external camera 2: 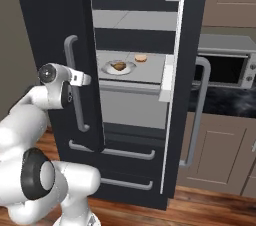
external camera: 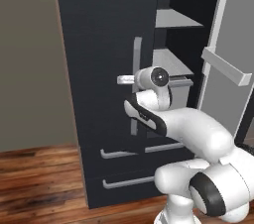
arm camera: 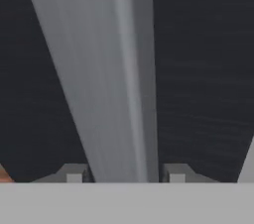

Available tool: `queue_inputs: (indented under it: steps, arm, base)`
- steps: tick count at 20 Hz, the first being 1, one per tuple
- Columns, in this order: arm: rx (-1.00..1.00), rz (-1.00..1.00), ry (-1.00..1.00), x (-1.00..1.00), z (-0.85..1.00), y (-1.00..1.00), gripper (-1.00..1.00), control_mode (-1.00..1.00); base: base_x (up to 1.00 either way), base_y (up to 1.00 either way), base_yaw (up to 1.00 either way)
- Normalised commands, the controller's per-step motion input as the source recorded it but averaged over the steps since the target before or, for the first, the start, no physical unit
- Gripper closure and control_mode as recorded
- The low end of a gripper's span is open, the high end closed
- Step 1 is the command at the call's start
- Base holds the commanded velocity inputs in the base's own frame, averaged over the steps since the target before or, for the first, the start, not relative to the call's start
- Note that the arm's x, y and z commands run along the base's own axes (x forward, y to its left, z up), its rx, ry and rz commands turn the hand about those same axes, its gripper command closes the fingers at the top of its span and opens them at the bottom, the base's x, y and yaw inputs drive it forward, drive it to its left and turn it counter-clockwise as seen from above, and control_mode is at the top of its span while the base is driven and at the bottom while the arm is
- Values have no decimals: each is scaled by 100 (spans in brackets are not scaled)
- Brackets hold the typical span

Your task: Retrieve the chicken drumstick from the fridge and place it on the saucepan with marinade on the stove.

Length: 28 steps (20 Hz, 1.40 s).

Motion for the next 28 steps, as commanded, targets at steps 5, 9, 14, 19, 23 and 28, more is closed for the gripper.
queue_inputs:
  steps: [5,9,14,19,23,28]
  arm:
    - [0,7,8,-47,35,75,100,-100]
    - [0,8,0,-33,17,86,100,-100]
    - [0,6,0,-15,14,93,100,-100]
    - [0,4,0,-9,11,99,100,-100]
    - [0,1,0,-20,1,100,100,-100]
    - [0,1,0,-17,2,90,100,-100]
  base:
    - [0,0,0]
    - [0,0,0]
    - [0,0,0]
    - [0,0,0]
    - [0,0,0]
    - [0,0,0]
